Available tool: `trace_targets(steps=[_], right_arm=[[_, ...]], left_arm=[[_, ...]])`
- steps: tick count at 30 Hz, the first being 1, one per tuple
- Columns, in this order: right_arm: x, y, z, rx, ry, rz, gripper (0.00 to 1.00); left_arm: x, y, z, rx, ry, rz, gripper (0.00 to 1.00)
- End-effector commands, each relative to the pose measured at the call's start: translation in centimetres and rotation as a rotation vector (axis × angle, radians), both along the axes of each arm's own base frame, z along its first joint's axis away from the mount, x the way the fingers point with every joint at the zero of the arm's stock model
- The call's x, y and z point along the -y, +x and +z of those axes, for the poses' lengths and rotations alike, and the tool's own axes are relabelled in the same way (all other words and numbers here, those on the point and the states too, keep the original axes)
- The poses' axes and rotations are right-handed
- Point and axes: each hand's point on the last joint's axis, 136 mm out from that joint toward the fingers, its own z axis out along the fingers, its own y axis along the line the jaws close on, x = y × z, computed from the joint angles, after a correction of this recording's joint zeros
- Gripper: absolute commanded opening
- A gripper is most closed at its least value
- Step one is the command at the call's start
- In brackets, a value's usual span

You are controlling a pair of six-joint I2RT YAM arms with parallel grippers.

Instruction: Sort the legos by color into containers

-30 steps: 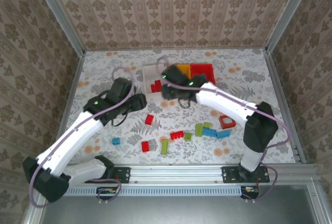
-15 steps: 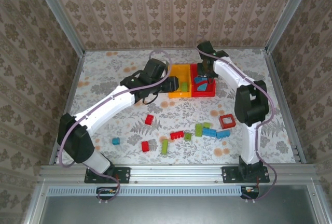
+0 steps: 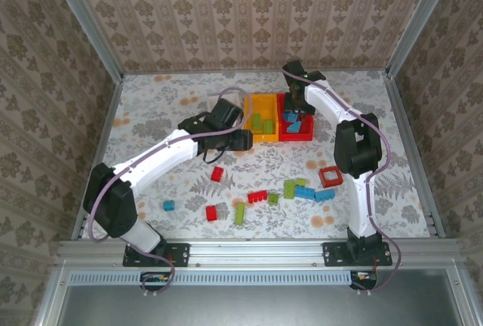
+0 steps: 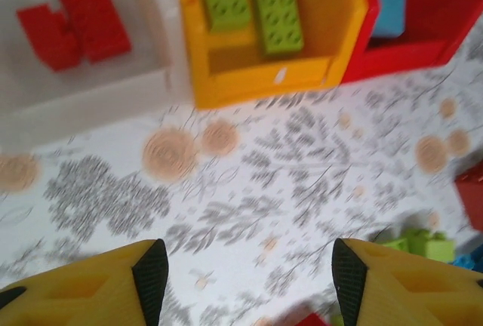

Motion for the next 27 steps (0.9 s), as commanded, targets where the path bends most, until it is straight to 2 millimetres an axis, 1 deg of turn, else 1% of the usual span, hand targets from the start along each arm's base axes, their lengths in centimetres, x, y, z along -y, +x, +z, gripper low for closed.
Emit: trace_targets(steps=[1, 3, 4, 6, 8, 10, 12, 14, 16, 19, 22, 24, 27], right_arm=[[-1.2, -0.6, 7.1, 0.144, -0.003, 0.025, 0.62], [-2.2, -1.5, 9.4, 0.209, 0.033, 0.054, 0.63], [-2.9, -2.1, 10.3, 0.246, 0.078, 0.082, 0.64], [-4.5, -3.7, 11.7, 0.315, 0.173, 0.147, 0.68], [-6.9, -5.7, 12.5, 0.366, 0.278, 0.249, 0.74], [-9.3, -8.3, 12.2, 0.364, 0.38, 0.356, 0.77], [-11.0, -10.9, 11.0, 0.317, 0.46, 0.428, 0.79], [-11.7, -13.2, 9.8, 0.268, 0.51, 0.454, 0.79], [-11.8, -15.1, 8.8, 0.233, 0.539, 0.449, 0.79], [-12.0, -17.0, 7.9, 0.201, 0.573, 0.435, 0.78], [-12.3, -18.0, 7.4, 0.18, 0.597, 0.433, 0.76], [-12.6, -18.3, 7.3, 0.172, 0.614, 0.435, 0.75], [-12.9, -18.7, 7.2, 0.161, 0.634, 0.434, 0.74]], left_arm=[[-3.6, -1.6, -0.7, -0.041, 0.084, 0.026, 0.64], [-5.4, -2.5, -2.5, -0.114, 0.12, 0.048, 0.66], [-6.1, -3.0, -3.3, -0.144, 0.138, 0.057, 0.66], [-7.1, -3.7, -5.0, -0.193, 0.162, 0.052, 0.69], [-7.6, -4.1, -6.3, -0.222, 0.191, 0.037, 0.7], [-8.0, -4.1, -7.5, -0.243, 0.23, 0.021, 0.7], [-7.9, -4.0, -8.5, -0.26, 0.248, 0.004, 0.73], [-7.6, -3.6, -9.2, -0.267, 0.258, -0.008, 0.74], [-7.5, -3.4, -10.2, -0.282, 0.276, -0.013, 0.75], [-7.2, -2.9, -11.4, -0.297, 0.298, -0.024, 0.73], [-7.6, -2.6, -12.8, -0.315, 0.349, -0.022, 0.68], [-7.8, -2.4, -13.5, -0.318, 0.374, -0.022, 0.62], [-7.7, -2.1, -14.3, -0.316, 0.386, -0.026, 0.46]])
